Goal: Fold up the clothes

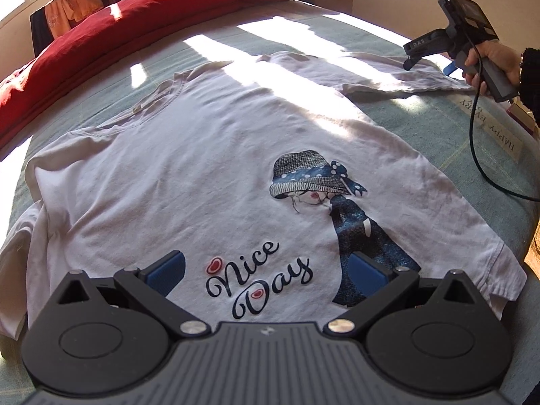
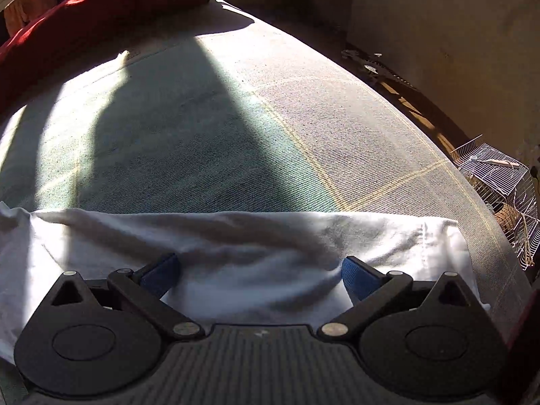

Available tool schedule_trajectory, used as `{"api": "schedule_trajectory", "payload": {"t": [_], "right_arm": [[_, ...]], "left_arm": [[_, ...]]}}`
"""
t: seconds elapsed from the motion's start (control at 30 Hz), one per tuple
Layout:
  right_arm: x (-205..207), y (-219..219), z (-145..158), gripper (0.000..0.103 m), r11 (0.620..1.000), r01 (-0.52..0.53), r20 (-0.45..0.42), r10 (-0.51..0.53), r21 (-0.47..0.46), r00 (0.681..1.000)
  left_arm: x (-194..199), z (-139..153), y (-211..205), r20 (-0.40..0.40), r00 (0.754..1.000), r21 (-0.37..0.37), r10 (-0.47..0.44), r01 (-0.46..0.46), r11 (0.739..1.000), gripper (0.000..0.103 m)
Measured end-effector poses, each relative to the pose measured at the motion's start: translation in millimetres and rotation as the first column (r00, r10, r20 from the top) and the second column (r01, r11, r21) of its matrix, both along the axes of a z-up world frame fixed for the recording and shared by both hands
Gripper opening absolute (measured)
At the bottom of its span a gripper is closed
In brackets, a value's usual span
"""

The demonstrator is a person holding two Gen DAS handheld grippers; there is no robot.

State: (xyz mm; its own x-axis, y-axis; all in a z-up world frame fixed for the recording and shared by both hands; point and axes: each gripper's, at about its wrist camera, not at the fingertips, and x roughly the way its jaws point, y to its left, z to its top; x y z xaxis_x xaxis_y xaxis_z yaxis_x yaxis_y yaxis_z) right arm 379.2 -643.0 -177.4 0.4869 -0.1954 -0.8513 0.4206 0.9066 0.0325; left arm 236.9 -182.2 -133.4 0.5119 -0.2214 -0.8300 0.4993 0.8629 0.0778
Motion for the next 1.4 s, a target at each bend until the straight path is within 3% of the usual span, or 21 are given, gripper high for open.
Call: {"api": "schedule_trajectory", "payload": {"t": [0.13,0.23,0.33,0.5,0.6,0.67,0.77,0.93,1.07,1.17,1.3,1.4], "right_arm": [[20,-2,-5,0.103,0.998,0.041,0.017,-0.04,-0.045,0.999],[20,-7,7,0.103,0.999,0.048,0.028,-0.047,-0.02,0.998],[-3,4,20,0.103,1.0,0.02,0.06,-0.02,0.002,0.998],[-41,26,1,0.103,0.999,-0.035,0.009,0.035,-0.013,0.999],[-70,24,-4,0.103,0.999,-0.043,0.064,0.043,-0.01,0.997],[-78,21,1,0.103,1.0,-0.03,0.052,0.03,0.004,0.998],[-81,18,11,0.103,1.0,-0.001,0.01,0.001,0.012,1.0],[-59,43,33,0.103,0.998,-0.055,0.108,0.051,0.038,0.993],[-32,78,14,0.103,0.989,-0.147,0.038,0.147,0.004,0.988],[-43,81,3,0.103,0.984,-0.179,0.032,0.18,-0.022,0.983],[-57,66,11,0.103,0.993,-0.117,-0.03,0.116,-0.018,0.993],[-57,73,30,0.103,0.993,-0.117,0.002,0.117,0.008,0.993]], "left_arm": [[2,-1,-1,-0.001,1.0,0.005,0.0,0.0,1.0,0.102],[0,0,-1,0.005,1.0,0.001,-0.001,0.001,1.0,0.102],[-1,0,-2,0.004,1.0,-0.003,-0.001,0.001,1.0,0.102],[-8,5,-8,0.011,1.0,-0.013,-0.023,0.023,1.0,0.102],[-14,9,-8,0.024,0.999,-0.015,-0.044,0.044,0.999,0.102],[-16,11,-7,0.027,0.999,-0.014,-0.044,0.044,0.999,0.102],[-16,11,-5,0.028,0.999,-0.018,-0.032,0.032,0.999,0.102],[-17,15,-7,0.042,0.998,-0.018,-0.038,0.038,0.999,0.102],[-18,14,-2,0.04,0.999,-0.014,-0.025,0.026,1.0,0.102],[-17,11,6,0.03,0.999,-0.019,-0.013,0.013,1.0,0.102],[-12,3,15,0.018,1.0,-0.018,0.016,-0.015,1.0,0.102],[-8,-3,22,0.008,0.999,-0.021,0.043,-0.043,0.999,0.102]]}}
